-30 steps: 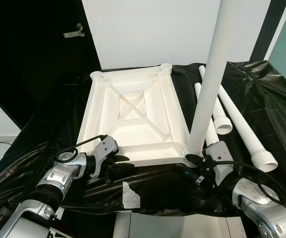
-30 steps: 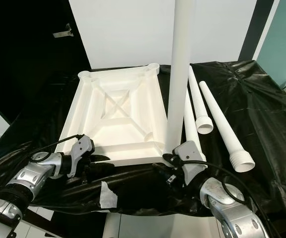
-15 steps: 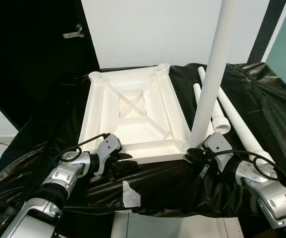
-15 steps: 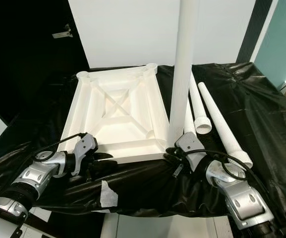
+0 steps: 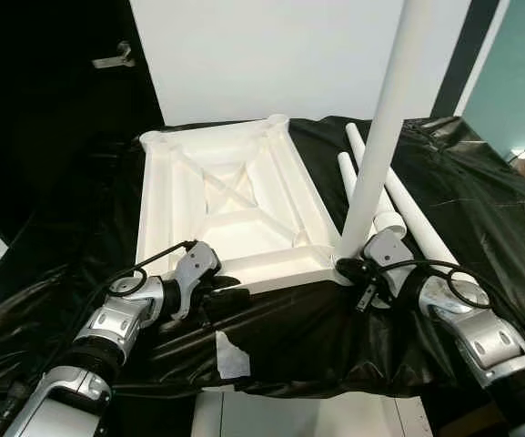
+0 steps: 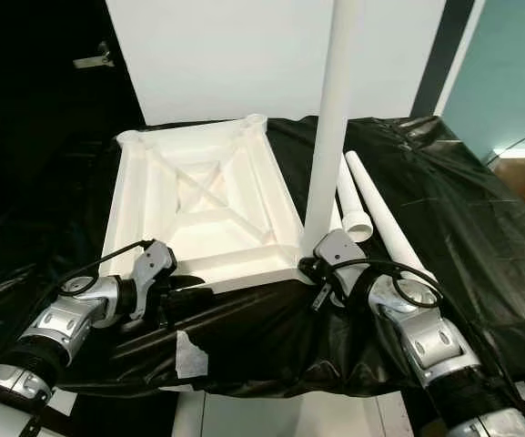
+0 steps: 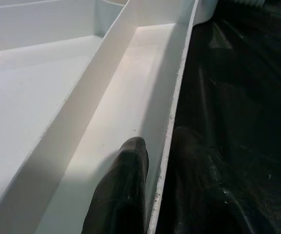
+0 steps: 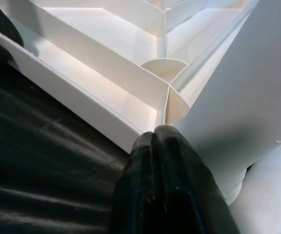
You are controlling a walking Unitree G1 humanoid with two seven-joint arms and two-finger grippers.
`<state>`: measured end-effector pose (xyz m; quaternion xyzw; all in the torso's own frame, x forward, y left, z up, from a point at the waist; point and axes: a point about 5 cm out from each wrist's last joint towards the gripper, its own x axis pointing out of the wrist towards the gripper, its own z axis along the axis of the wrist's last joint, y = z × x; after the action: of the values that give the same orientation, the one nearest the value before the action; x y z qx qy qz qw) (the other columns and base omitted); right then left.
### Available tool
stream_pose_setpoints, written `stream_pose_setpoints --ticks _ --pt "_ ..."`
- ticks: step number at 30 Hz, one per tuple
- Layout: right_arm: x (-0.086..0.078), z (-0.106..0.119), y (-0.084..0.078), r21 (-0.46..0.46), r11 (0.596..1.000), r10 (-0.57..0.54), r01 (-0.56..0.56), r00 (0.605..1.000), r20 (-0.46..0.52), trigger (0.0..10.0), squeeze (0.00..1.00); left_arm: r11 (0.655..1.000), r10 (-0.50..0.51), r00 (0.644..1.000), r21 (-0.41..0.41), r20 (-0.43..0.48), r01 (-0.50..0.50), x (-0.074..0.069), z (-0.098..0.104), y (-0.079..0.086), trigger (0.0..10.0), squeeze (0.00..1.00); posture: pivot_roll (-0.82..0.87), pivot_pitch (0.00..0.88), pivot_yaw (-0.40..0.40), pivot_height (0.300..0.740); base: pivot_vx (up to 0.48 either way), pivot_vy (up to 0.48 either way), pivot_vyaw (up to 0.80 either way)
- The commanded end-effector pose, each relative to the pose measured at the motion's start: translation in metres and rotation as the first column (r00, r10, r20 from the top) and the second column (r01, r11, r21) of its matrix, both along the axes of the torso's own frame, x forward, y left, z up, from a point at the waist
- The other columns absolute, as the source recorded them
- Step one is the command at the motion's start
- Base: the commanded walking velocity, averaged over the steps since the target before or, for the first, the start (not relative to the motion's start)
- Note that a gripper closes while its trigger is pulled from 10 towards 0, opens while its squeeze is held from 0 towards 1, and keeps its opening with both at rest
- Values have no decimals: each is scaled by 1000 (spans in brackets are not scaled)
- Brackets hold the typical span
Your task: Building children table
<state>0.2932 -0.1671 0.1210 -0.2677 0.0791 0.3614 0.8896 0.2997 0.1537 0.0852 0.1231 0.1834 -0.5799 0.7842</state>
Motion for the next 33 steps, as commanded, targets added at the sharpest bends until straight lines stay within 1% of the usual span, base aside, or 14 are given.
stream_pose_setpoints --ticks 1,6,11,12,13,14,15,16,18,25,26,28,29,33 --pt "12 -8 -40 -92 967 -237 236 971 3 2941 0 989 -115 976 68 -183 129 -30 -35 0 10000 0 -61 9 28 740 0 0 0" --pt "22 -2 -52 -122 946 -295 301 953 64 2980 0 988 -132 966 45 -220 145 -38 -39 -4 10000 0 -68 14 31 740 0 0 0" --pt "27 1 -55 -127 935 -322 332 942 95 3020 0 989 -137 967 22 -217 145 -39 -39 -8 10000 0 -69 13 30 740 0 0 0" --pt "29 -1 -49 -116 933 -330 341 938 106 3686 0 990 -133 972 -74 -196 120 -36 -29 -19 10000 0 -74 13 30 740 0 0 0" --pt "29 -1 -49 -116 933 -330 341 938 106 3686 0 990 -133 972 -74 -196 120 -36 -29 -19 10000 0 -74 13 30 740 0 0 0" --pt "30 -4 -40 -100 935 -330 340 938 109 4078 0 978 -126 976 -188 -179 92 -32 -18 -29 10000 294 -76 12 29 740 0 0 0" --pt "29 -8 -27 -78 942 -318 327 942 107 4471 0 946 -130 977 -318 -169 71 -29 -3 -39 10000 631 -78 12 28 740 0 0 0" --pt "27 -12 -19 -66 949 -302 309 948 97 4588 0 936 -154 972 -340 -178 86 -31 1 -41 10000 725 -78 12 28 740 0 0 0" --pt "27 -13 -17 -65 950 -300 307 949 94 4745 0 938 -167 969 -334 -183 98 -32 1 -41 10000 765 -78 11 28 740 0 0 0" --pt "32 -14 -23 -69 931 -349 359 930 117 4941 0 931 -174 964 -352 -201 95 -38 4 -41 10000 725 -87 11 35 740 0 0 0" --pt "34 -12 -22 -65 929 -355 364 927 126 6706 0 929 -135 981 -363 -142 75 -32 8 -44 10000 0 -88 10 36 740 0 0 0" --pt "36 -11 -20 -61 928 -357 368 924 134 6706 0 926 -87 992 -373 -89 48 -27 13 -46 10000 0 -88 10 36 740 0 0 0" --pt "37 -11 -16 -58 931 -351 362 926 140 9647 0 921 -58 996 -388 -61 30 -22 17 -48 10000 0 -89 9 37 740 0 0 0" --pt "35 -10 -5 -43 943 -322 331 935 147 10000 0 902 13 1000 -431 -17 -19 -8 32 -45 10000 0 -90 9 36 740 0 0 0"
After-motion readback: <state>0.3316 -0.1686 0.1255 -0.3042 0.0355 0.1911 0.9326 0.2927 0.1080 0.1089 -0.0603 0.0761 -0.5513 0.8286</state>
